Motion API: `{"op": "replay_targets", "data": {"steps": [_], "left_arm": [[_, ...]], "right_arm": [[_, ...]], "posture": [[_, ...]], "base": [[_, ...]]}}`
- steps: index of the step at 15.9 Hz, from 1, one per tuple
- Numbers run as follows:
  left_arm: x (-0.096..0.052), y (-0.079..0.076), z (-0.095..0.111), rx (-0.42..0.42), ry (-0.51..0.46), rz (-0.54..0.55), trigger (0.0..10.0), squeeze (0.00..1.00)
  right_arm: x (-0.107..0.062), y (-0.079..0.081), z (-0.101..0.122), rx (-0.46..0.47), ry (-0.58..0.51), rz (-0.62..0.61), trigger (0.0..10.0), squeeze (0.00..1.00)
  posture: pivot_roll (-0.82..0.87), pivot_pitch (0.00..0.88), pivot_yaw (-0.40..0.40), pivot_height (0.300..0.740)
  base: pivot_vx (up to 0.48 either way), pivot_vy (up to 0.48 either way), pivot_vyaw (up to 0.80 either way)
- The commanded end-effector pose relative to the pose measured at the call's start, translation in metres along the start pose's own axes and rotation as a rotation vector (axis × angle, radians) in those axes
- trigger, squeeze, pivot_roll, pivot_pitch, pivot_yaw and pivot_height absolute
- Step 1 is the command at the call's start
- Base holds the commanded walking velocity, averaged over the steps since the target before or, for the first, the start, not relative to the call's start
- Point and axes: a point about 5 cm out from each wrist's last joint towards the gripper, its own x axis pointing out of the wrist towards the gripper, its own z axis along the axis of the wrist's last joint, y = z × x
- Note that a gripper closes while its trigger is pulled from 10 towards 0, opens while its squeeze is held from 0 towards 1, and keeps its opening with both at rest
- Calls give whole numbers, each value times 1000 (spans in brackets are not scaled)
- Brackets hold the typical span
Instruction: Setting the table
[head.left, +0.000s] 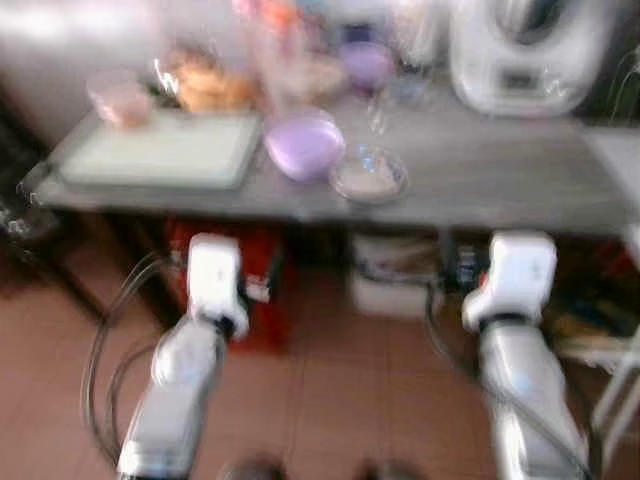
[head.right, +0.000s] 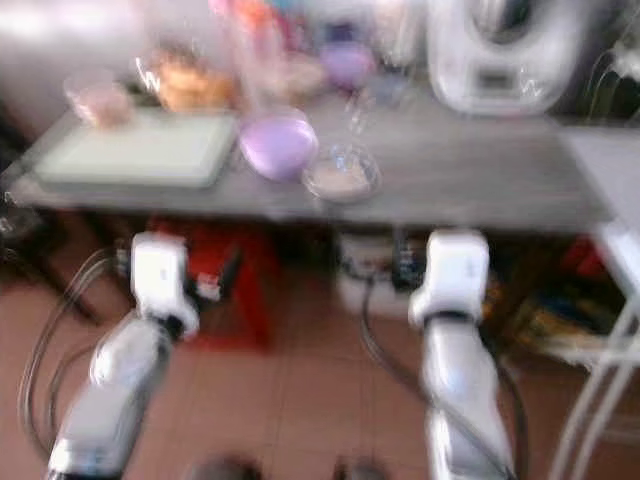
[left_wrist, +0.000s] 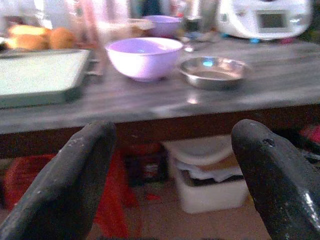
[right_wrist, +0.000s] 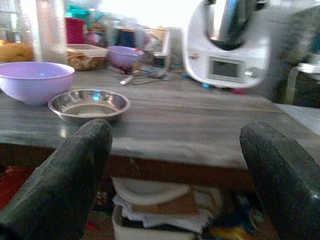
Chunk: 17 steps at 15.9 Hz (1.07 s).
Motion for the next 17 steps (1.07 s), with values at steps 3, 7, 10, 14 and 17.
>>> {"op": "replay_targets", "data": {"steps": [3,7,10,14,17], "left_arm": [[-1,2,2,0,-11,3,10000,0],[-2,-3,6,-46,-36,-49,10000,0],[-2,-2,6,-47,-38,-43,10000,0],[-2,-3,7,-43,-36,-56,10000,0],[-2,-4,7,-49,-35,-60,10000,0]], "right_arm": [[2,3,4,7,-18,16,10000,0],[2,3,4,4,-21,12,10000,0],[2,3,2,10,-6,6,10000,0],[2,3,2,9,-1,7,10000,0],[2,2,1,10,1,10,10000,0]], "posture": [[-5,0,30,740],[-5,0,29,740],[-6,0,30,740],[-7,0,30,740],[-9,0,29,740]], "base": [[-175,0,0],[0,0,0],[0,0,0],[0,0,-800],[0,0,-352]]}}
